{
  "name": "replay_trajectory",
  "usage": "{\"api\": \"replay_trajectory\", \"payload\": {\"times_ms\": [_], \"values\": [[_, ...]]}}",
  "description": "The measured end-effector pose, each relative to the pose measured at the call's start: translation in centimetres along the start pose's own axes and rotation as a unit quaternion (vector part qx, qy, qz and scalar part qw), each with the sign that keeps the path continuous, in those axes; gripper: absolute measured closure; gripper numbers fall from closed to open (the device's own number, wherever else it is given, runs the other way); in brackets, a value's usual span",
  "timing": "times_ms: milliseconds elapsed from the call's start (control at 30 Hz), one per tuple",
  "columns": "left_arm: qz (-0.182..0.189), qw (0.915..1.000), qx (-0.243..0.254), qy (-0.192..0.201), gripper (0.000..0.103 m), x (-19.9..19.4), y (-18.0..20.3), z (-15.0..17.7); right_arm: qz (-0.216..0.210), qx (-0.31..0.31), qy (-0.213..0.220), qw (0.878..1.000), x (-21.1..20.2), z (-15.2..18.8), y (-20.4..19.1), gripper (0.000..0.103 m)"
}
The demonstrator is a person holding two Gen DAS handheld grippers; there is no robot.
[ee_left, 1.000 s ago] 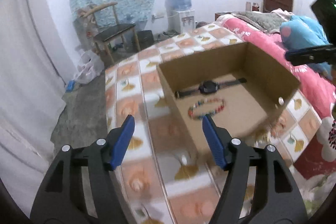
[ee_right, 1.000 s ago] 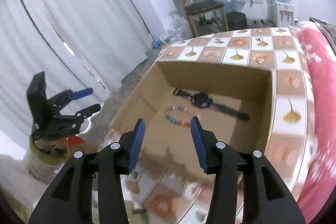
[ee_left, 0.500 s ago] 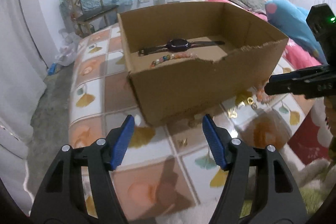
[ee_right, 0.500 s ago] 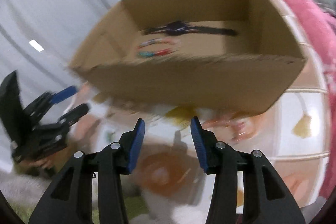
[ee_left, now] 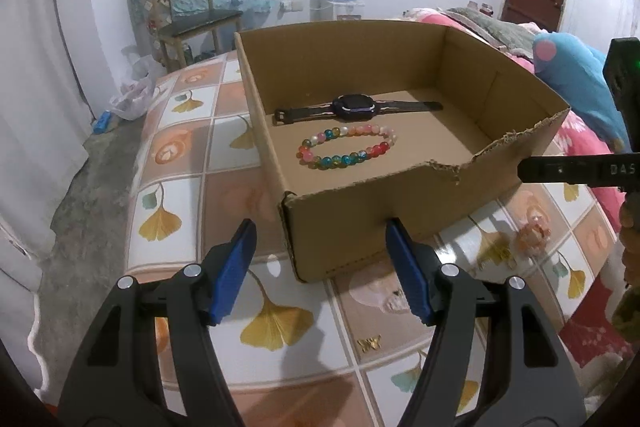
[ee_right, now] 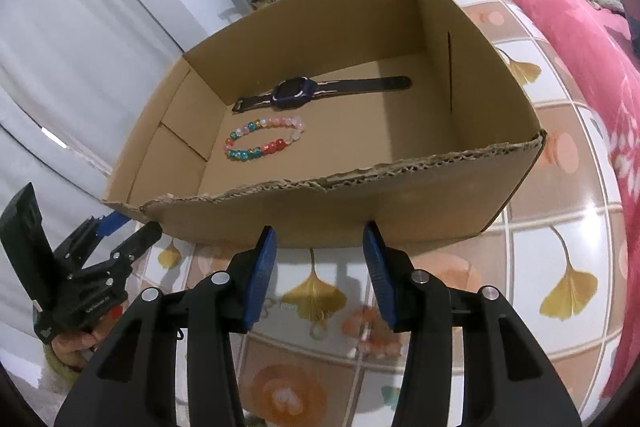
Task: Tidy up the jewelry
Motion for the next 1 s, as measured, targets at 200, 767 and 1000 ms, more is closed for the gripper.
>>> {"api": "replay_trajectory", "payload": {"times_ms": [200,767,1000], "values": [[0.019,0.9996,0.005,-0.021,0.035,-2.0,0.9,2.6,0.002,-0.101,-0.001,0.995,-3.9,4.7,-2.5,0.038],[-0.025,0.9923,-0.018,-0.12,0.008,-0.2,0.8,10.5,0.092,-0.122,-0.083,0.985,-0.1,13.6,-1.6,0.012],[-0.028,0.9913,-0.02,-0.127,0.008,-0.2,0.6,10.3,0.094,-0.108,-0.073,0.987,-0.1,13.3,-1.2,0.007]]}}
Point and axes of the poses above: each gripper's, at about its wrist camera, not at the fingertips, and x roughly the way its jaws point, y to its right, z to its underside, the point moved 9 cm from there along x, roughly the way its jaws point
